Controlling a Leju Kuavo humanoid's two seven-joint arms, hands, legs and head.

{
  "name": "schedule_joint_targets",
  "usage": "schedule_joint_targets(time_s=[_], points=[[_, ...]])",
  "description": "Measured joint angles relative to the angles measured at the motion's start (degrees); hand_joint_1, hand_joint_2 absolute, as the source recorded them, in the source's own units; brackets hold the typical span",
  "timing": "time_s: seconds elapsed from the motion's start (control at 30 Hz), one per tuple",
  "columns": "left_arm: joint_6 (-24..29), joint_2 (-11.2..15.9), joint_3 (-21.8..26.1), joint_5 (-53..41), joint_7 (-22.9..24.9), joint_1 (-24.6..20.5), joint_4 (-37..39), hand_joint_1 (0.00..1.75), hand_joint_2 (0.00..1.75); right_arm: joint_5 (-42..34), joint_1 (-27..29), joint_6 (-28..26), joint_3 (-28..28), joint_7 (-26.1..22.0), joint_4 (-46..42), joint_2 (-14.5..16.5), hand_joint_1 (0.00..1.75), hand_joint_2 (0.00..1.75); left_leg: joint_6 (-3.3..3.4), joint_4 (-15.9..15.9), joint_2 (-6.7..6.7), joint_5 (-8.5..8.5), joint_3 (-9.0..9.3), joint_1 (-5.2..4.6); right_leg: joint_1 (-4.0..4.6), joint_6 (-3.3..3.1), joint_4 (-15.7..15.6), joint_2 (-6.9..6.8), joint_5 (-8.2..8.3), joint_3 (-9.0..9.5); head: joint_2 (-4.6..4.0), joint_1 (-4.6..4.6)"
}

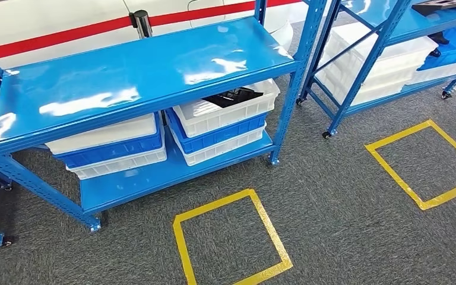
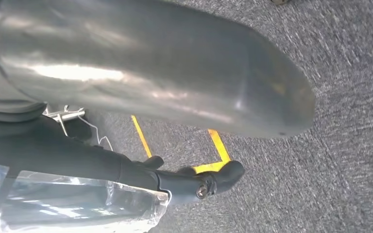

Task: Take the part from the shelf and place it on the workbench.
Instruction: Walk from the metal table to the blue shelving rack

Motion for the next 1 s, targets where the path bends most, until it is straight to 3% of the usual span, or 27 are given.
schedule_joint_targets(time_s=[0.03, 0.1, 0.17, 0.23, 0.27, 0.3, 0.37, 0.43, 0.53, 0.6, 0.7, 0.73, 0.77, 0.8, 0.87, 0.93, 1.0], points=[[0.0, 0.0, 0.0, 0.0, 0.0, 0.0, 0.0, 0.00, 0.00, 0.1, -0.1, -0.1, 0.0, 0.0, 0.0, 0.0, 0.00, 0.00, 0.30, -0.3, -0.54, 0.22, 0.14, 0.07, -0.02, 0.25, 0.2, 0.18, -0.25, -0.04, 0.00, -0.01], [0.0, 0.0, 0.0, 0.0, 0.0, 0.0, 0.0, 0.00, 0.00, 0.3, -0.1, -0.2, 0.0, 0.2, 0.0, 0.0, 0.00, 0.00, 0.95, -1.0, -1.54, 0.75, 0.44, 0.34, -0.05, 0.28, 3.6, 2.00, -2.21, -1.46, 0.00, 0.09], [0.0, -0.1, 0.0, 0.0, 0.0, -0.1, 0.0, 0.00, 0.00, 0.4, 0.0, -0.3, 0.0, 0.4, 0.0, -0.1, 0.00, 0.00, 1.21, -1.1, -2.52, 0.91, 0.37, 0.39, -0.29, -0.14, 10.9, 3.92, -5.43, -5.01, 0.00, 0.21], [0.0, -0.1, 0.0, -0.1, 0.0, 0.0, 0.0, 0.00, 0.00, 0.5, 0.1, -0.3, 0.0, 0.6, 0.0, -0.2, 0.00, 0.00, 1.25, -1.1, -3.72, 0.94, 0.35, 0.37, -0.41, 0.17, 16.1, 4.40, -6.79, -7.80, 0.00, 0.28], [0.0, -0.1, 0.0, -0.1, 0.0, 0.0, 0.0, 0.00, 0.00, 0.6, 0.1, -0.4, 0.0, 0.7, 0.0, -0.3, 0.00, 0.00, 1.23, -1.1, -4.38, 0.93, 0.39, 0.40, -0.47, 0.69, 15.6, 4.49, -6.05, -7.77, 0.00, 0.31], [0.0, -0.1, 0.0, -0.1, 0.0, 0.0, 0.0, 0.00, 0.00, 0.7, 0.2, -0.4, 0.0, 0.8, 0.0, -0.3, 0.00, 0.00, 1.17, -1.0, -5.06, 0.91, 0.44, 0.44, -0.61, 1.33, 12.9, 4.68, -4.46, -6.63, 0.00, 0.31], [0.0, -0.2, 0.0, -0.2, 0.0, 0.0, 0.0, 0.00, 0.00, 0.9, 0.2, -0.5, 0.0, 1.0, 0.0, -0.4, 0.00, 0.00, 0.81, -0.6, -6.26, 0.72, 0.41, 0.41, -0.96, 2.26, 5.0, 5.86, -0.97, -3.27, 0.00, 0.36], [0.0, -0.2, 0.0, -0.2, 0.1, 0.0, 0.0, 0.00, 0.00, 1.2, 0.1, -0.6, 0.0, 1.3, 0.0, -0.4, 0.00, 0.00, 0.19, -0.2, -7.03, 0.51, 0.19, 0.26, -1.02, 1.82, 1.0, 6.64, 0.51, -1.68, 0.00, 0.40], [0.0, -0.1, 0.0, -0.5, 0.2, 0.1, 0.0, 0.00, 0.00, 2.1, -0.1, -0.8, 0.0, 2.0, 0.0, -0.3, 0.00, 0.00, -0.65, 0.0, -7.31, 0.52, -0.17, 0.45, -0.94, 0.39, 0.7, 5.85, 0.94, -1.45, 0.00, 0.28], [0.0, -0.1, 0.1, -0.7, 0.2, 0.2, 0.0, 0.00, 0.00, 3.3, 0.0, -1.0, 0.0, 2.6, 0.0, -0.3, 0.00, 0.00, -1.18, 2.6, -5.67, -1.23, -1.39, 0.61, -1.19, -0.36, 0.6, 5.11, 1.16, -1.42, 0.00, 0.04], [0.0, -0.1, 0.1, -0.8, 0.3, 0.1, 0.0, 0.00, 0.00, 4.8, 0.2, -1.2, -0.1, 3.2, 0.0, -0.4, 0.00, 0.00, -1.90, 13.2, -3.06, -6.56, -6.33, 0.75, -0.95, -0.93, 0.6, 4.05, 1.11, -1.54, 0.00, -0.27], [0.0, -0.1, 0.1, -0.8, 0.3, 0.1, 0.0, 0.00, 0.00, 5.2, 0.3, -1.2, -0.2, 3.2, 0.0, -0.4, 0.00, 0.00, -1.98, 15.7, -2.79, -7.28, -7.55, 0.77, -0.86, -0.94, 0.6, 3.73, 1.10, -1.58, 0.00, -0.26], [0.0, -0.1, 0.1, -0.8, 0.3, 0.2, 0.0, 0.00, 0.00, 5.6, 0.3, -1.2, -0.3, 3.2, 0.0, -0.4, 0.00, 0.00, -1.92, 16.2, -2.65, -6.89, -7.74, 0.77, -0.78, -0.95, 0.6, 3.49, 1.09, -1.58, 0.00, -0.26], [0.1, -0.1, 0.2, -0.8, 0.3, 0.2, 0.0, 0.00, 0.00, 6.0, 0.2, -1.2, -0.4, 3.2, 0.0, -0.4, 0.00, 0.00, -1.73, 14.4, -2.57, -5.50, -6.75, 0.75, -0.72, -0.94, 0.6, 3.33, 1.08, -1.54, 0.00, -0.26], [0.1, 0.0, 0.3, -0.7, 0.4, 0.2, 0.0, 0.00, 0.87, 6.4, 0.2, -1.2, -0.5, 3.2, 0.0, -0.2, 0.00, 0.00, -0.89, 6.4, -2.13, -2.00, -2.51, 0.51, -0.53, -0.91, 0.6, 3.18, 1.06, -1.37, 0.00, -0.25], [0.2, 0.0, 0.3, -0.7, 0.4, 0.0, 0.0, 0.00, 1.75, 6.6, 0.2, -1.2, -0.6, 3.0, 0.0, 0.0, 0.00, 0.00, -0.35, 0.9, -1.52, -0.41, 0.31, 0.16, -0.06, -0.86, 0.7, 3.06, 0.89, -1.46, 0.00, -0.23], [0.2, -0.1, 0.3, -0.7, 0.3, -0.1, 0.0, 0.00, 1.75, 6.8, 0.2, -1.3, -0.7, 2.9, 0.0, 0.0, 0.00, 0.00, -0.87, -0.1, -1.44, -0.38, 0.70, -0.05, 0.34, -0.99, 0.9, 2.92, 0.64, -1.86, 0.00, -0.19]])
